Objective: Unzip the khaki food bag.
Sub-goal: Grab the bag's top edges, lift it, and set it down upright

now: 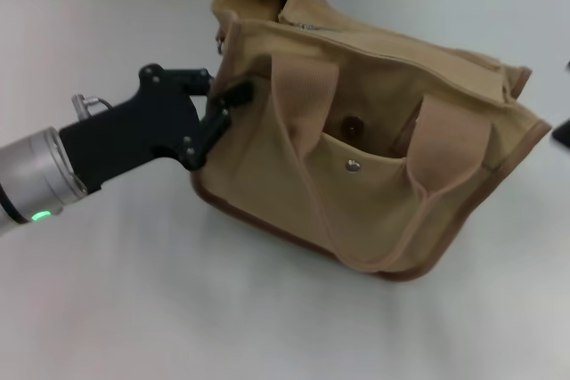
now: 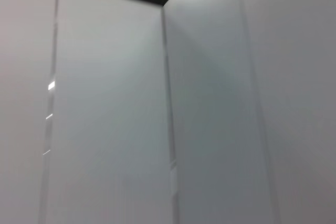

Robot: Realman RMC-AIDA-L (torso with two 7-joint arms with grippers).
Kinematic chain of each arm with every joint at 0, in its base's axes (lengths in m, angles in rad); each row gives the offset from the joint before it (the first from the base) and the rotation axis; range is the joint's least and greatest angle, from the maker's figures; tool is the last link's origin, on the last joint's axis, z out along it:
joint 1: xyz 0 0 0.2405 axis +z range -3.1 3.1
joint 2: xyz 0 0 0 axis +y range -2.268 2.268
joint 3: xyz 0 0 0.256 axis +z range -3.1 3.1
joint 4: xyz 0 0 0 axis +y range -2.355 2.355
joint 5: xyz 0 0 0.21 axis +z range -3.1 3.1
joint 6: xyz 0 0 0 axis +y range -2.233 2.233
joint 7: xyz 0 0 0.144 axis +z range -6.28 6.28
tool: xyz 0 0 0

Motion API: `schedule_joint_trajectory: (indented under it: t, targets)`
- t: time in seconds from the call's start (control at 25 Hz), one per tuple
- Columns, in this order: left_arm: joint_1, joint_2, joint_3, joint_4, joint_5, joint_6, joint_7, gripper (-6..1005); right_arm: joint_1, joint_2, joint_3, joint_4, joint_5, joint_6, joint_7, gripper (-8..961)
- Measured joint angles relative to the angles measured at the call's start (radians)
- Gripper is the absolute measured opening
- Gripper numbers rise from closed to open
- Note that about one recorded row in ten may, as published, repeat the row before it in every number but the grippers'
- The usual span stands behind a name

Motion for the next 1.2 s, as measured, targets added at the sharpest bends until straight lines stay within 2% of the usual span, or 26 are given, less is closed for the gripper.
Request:
schedule_joint_trajectory:
  t: [0.16,0.2,0.32,0.48,0.56,0.68,0.72,0.76,0.8,0.88,0.92,0.96,1.0,1.04,1.12,1.2]
  targets:
    - [0.0,0.0,0.0,0.029,0.0,0.022,-0.013,68,0.005,0.0,0.001,0.015,0.104,0.03,0.011,820]
    - [0.001,0.0,-0.001,0.083,0.0,0.069,-0.022,68,0.009,-0.002,0.001,0.017,0.159,0.059,0.035,820]
    - [-0.002,0.001,0.002,0.15,0.0,0.117,-0.049,68,0.027,-0.005,-0.002,-0.008,0.199,0.117,0.084,820]
    - [-0.012,0.0,0.025,0.206,-0.001,0.148,-0.072,68,0.062,-0.008,-0.029,-0.074,0.17,0.147,0.105,819]
    - [-0.03,0.0,0.06,0.244,-0.008,0.158,-0.093,68,0.102,-0.003,-0.062,-0.148,0.119,0.157,0.117,819]
    - [-0.033,0.0,0.069,0.248,-0.012,0.158,-0.096,69,0.129,-0.002,-0.098,-0.188,0.103,0.174,0.149,819]
    - [-0.036,0.0,0.079,0.253,-0.02,0.158,-0.098,69,0.147,-0.002,-0.146,-0.21,0.098,0.197,0.187,819]
    - [-0.037,-0.001,0.084,0.255,-0.024,0.158,-0.098,69,0.147,-0.002,-0.146,-0.21,0.098,0.197,0.187,819]
    - [-0.037,-0.001,0.096,0.259,-0.033,0.159,-0.098,69,0.157,-0.001,-0.214,-0.235,0.083,0.229,0.212,819]
    - [-0.037,-0.001,0.115,0.26,-0.048,0.159,-0.098,69,0.159,0.0,-0.251,-0.247,0.074,0.25,0.214,819]
    - [-0.036,-0.001,0.142,0.263,-0.072,0.159,-0.098,69,0.16,0.003,-0.323,-0.265,0.064,0.304,0.213,819]
    - [-0.036,-0.001,0.142,0.263,-0.072,0.159,-0.098,69,0.16,0.003,-0.323,-0.265,0.064,0.304,0.213,819]
    - [-0.034,0.0,0.155,0.267,-0.084,0.158,-0.097,69,0.16,0.004,-0.39,-0.277,0.063,0.351,0.213,818]
    - [-0.033,0.0,0.16,0.27,-0.089,0.156,-0.097,69,0.16,0.004,-0.39,-0.277,0.063,0.351,0.213,818]
    - [-0.031,0.0,0.167,0.273,-0.094,0.152,-0.097,69,0.157,0.004,-0.467,-0.298,0.063,0.394,0.211,818]
    - [-0.034,0.001,0.167,0.274,-0.094,0.151,-0.098,69,0.148,0.003,-0.498,-0.322,0.057,0.398,0.209,818]
